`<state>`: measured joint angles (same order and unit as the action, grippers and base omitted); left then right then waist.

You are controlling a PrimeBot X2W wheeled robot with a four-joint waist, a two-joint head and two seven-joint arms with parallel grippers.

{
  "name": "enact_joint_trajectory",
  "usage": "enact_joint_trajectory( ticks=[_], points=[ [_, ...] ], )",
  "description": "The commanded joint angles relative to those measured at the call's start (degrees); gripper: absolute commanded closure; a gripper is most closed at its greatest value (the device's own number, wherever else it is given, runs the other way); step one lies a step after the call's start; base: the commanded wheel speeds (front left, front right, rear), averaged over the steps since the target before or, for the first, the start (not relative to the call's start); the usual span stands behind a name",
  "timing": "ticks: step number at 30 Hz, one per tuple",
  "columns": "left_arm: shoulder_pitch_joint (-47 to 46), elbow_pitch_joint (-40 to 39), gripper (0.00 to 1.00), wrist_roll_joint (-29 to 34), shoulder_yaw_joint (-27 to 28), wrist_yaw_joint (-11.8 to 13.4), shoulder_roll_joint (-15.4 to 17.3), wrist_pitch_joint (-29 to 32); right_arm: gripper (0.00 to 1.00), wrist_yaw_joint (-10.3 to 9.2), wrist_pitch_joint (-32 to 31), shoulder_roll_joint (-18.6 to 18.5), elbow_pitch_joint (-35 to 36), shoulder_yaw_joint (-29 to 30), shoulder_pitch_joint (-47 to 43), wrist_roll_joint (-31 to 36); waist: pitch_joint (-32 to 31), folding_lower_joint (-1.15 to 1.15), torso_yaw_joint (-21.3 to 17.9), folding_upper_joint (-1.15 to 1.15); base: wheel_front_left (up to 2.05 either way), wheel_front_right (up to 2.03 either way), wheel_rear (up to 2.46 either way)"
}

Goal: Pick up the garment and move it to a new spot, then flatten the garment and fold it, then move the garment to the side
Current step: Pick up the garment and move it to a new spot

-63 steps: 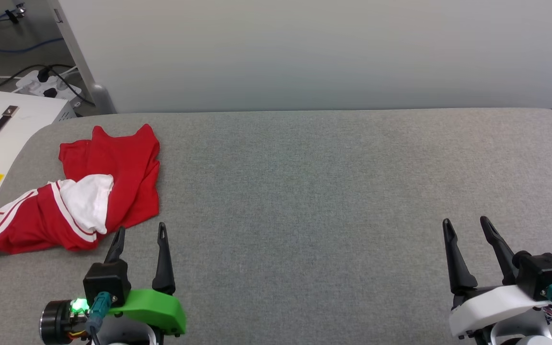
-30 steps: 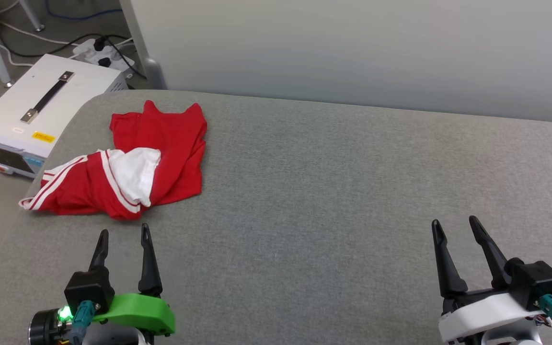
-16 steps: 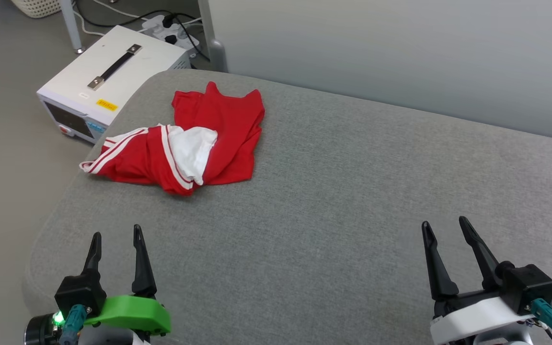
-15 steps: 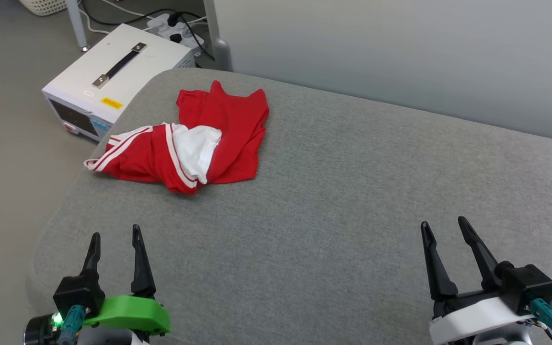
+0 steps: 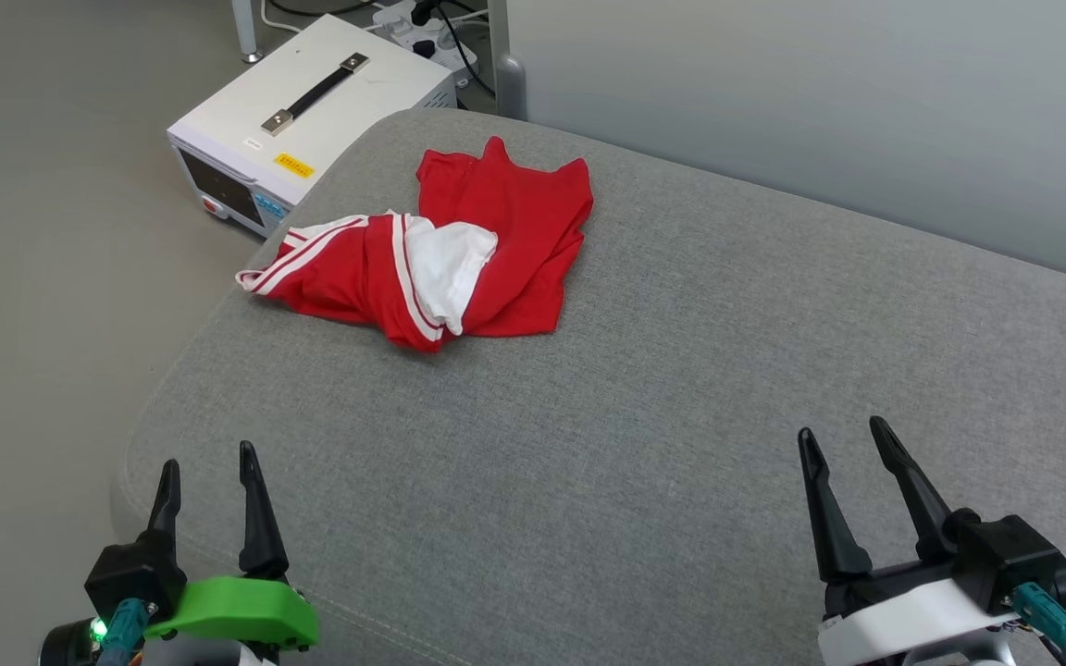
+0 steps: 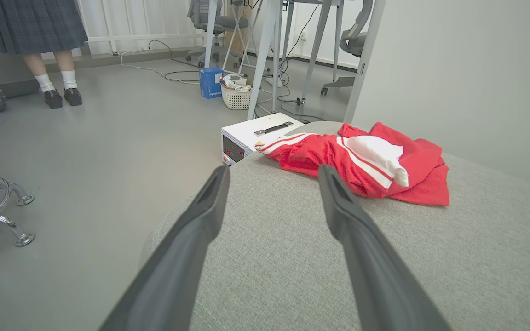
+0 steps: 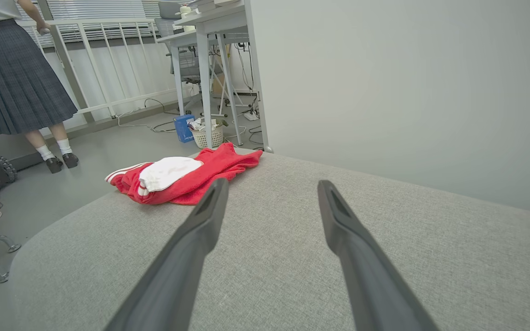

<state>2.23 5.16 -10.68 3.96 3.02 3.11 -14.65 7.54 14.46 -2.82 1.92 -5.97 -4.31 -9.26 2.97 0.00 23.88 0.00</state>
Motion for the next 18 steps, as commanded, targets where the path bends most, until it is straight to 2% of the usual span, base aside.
enact_joint_trajectory(
  ticks=[1, 3, 7, 10, 18],
  points=[
    [-0.3, 0.21, 0.0, -0.55, 0.36, -0.17, -0.24, -0.35, 0.0, -0.05, 0.53, -0.06, 0.1, 0.06, -0.59, -0.03, 0.14, 0.0, -0.28, 0.0, 0.0, 0.0, 0.0],
    [-1.79, -0.22, 0.0, -0.23, 1.38, -0.93, -0.24, -0.35, 0.0, -0.05, 0.53, -0.06, 0.22, -0.01, -0.39, 0.1, 0.48, 0.0, -0.69, 0.0, 0.0, 0.0, 0.0],
    [-8.04, 0.05, 0.0, 1.2, 3.52, -4.99, 1.07, -0.35, 0.0, -0.05, 0.53, -0.08, 0.72, -0.33, 0.75, 1.09, 2.34, 0.0, -1.8, 0.0, 0.0, 0.0, 0.0],
    [-13.91, 0.54, 0.0, 1.18, 4.71, -7.09, 2.57, -0.35, 0.0, -0.05, 0.54, -0.64, 1.32, -0.52, 2.18, 1.68, 4.59, 0.0, -2.92, 0.0, 0.0, 0.0, 0.0],
    [-32.06, 7.85, 0.0, -1.55, 2.55, -10.03, 9.54, 0.71, 0.0, -0.05, 0.54, -3.09, 3.4, -0.45, 6.71, 2.23, 11.71, 0.0, -6.84, 0.0, 0.0, 0.0, 0.0]
  ],
)
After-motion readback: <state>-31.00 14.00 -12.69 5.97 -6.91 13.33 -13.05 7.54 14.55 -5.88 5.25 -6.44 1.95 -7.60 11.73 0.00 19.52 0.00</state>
